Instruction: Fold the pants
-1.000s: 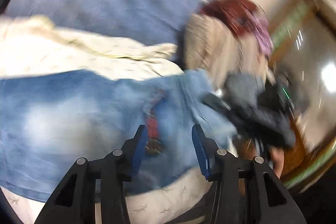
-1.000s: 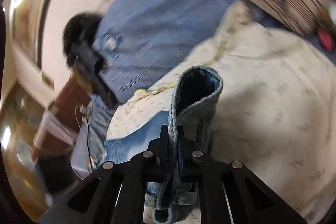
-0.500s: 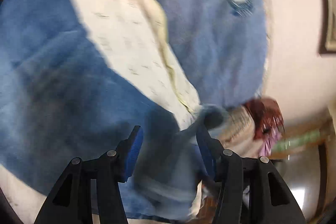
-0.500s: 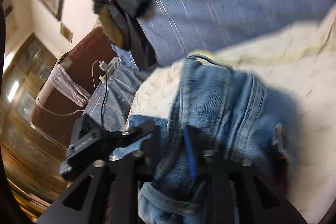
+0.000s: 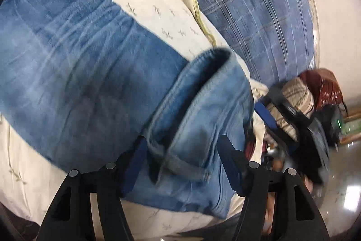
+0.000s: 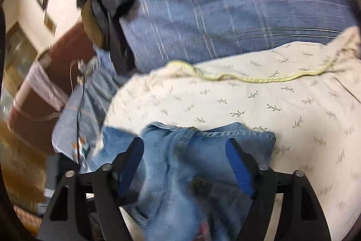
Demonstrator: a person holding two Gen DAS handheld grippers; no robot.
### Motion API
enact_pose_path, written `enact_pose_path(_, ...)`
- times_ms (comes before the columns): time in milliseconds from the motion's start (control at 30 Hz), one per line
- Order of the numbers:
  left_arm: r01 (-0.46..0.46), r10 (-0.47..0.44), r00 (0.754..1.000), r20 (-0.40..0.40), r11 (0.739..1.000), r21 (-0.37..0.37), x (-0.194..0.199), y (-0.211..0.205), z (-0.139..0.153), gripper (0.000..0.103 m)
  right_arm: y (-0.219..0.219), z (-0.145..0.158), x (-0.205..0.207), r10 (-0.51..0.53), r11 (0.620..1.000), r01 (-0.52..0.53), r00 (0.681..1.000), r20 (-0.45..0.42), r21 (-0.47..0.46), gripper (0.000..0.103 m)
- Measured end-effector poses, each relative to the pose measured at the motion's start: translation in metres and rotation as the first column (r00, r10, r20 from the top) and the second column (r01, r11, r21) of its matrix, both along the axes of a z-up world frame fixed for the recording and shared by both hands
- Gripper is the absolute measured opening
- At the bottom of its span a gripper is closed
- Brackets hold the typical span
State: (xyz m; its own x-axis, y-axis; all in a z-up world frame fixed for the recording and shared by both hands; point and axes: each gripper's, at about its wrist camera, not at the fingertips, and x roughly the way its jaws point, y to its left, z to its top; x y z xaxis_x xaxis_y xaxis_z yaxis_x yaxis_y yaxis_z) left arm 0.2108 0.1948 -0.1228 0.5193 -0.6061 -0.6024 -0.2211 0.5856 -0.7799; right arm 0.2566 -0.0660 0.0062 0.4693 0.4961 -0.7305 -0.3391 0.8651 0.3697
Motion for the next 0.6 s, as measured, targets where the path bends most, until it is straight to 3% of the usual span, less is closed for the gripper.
enact_pose_path(100,0.047,-0.048,0.999,0.004,0.999,0.021,-0.004,-0.002,-0.001,0.062,0.017,-0.014,0.013,0.037,0.991,-0.034,0.999,0.021,-0.129,0.076)
enact_pose_path(133,0.071,-0.072,0.997,0.000,0.996,0.050,0.001,-0.011,-0.004,0.053,0.023,-0.018,0.015,0.035,0.985,-0.030,0.999,0.027,-0.170,0.064)
enact_pose_path(167,0.079,-0.078,0.997,-0.011,0.991,0.108,0.001,-0.013,-0.006,0.035,0.028,-0.021,0.016,0.042,0.979,-0.037,0.999,0.020,-0.199,0.051)
enact_pose_path(200,0.071,-0.070,0.997,-0.010,0.983,0.167,-0.002,-0.011,-0.005,0.031,0.035,-0.026,0.017,0.048,0.970,-0.043,0.999,0.012,-0.238,0.046)
enact_pose_path(233,0.072,-0.074,0.997,0.002,0.981,0.181,-0.001,-0.012,-0.003,0.022,0.042,-0.029,0.017,0.058,0.962,-0.053,0.998,0.011,-0.270,0.035)
enact_pose_path(267,0.060,-0.067,0.997,0.030,0.981,0.184,-0.008,-0.003,0.006,0.017,0.051,-0.030,0.016,0.080,0.958,-0.077,0.997,0.000,-0.277,0.017)
enact_pose_path(333,0.006,-0.026,0.993,0.115,0.985,0.170,-0.019,0.010,0.030,0.016,0.062,-0.023,0.008,0.075,0.945,-0.060,0.997,0.034,-0.322,0.016)
enact_pose_path(400,-0.040,-0.005,0.984,0.177,0.967,0.253,-0.029,0.017,0.052,0.015,0.068,-0.012,-0.001,0.084,0.947,-0.049,0.992,0.097,-0.316,0.016)
enact_pose_path(433,-0.047,-0.001,0.987,0.163,0.956,0.290,-0.031,0.021,0.051,0.016,0.068,-0.012,0.001,0.078,0.954,-0.046,0.992,0.096,-0.297,0.016)
enact_pose_path(533,0.037,-0.026,0.999,-0.039,0.942,0.335,-0.017,0.026,0.011,0.024,0.068,-0.045,0.022,0.072,0.957,-0.075,0.997,-0.023,-0.282,0.021)
enact_pose_path(600,0.002,0.014,0.998,-0.058,0.965,0.262,-0.019,0.042,0.001,0.027,0.069,-0.064,0.025,0.079,0.946,-0.082,0.997,-0.023,-0.315,0.024)
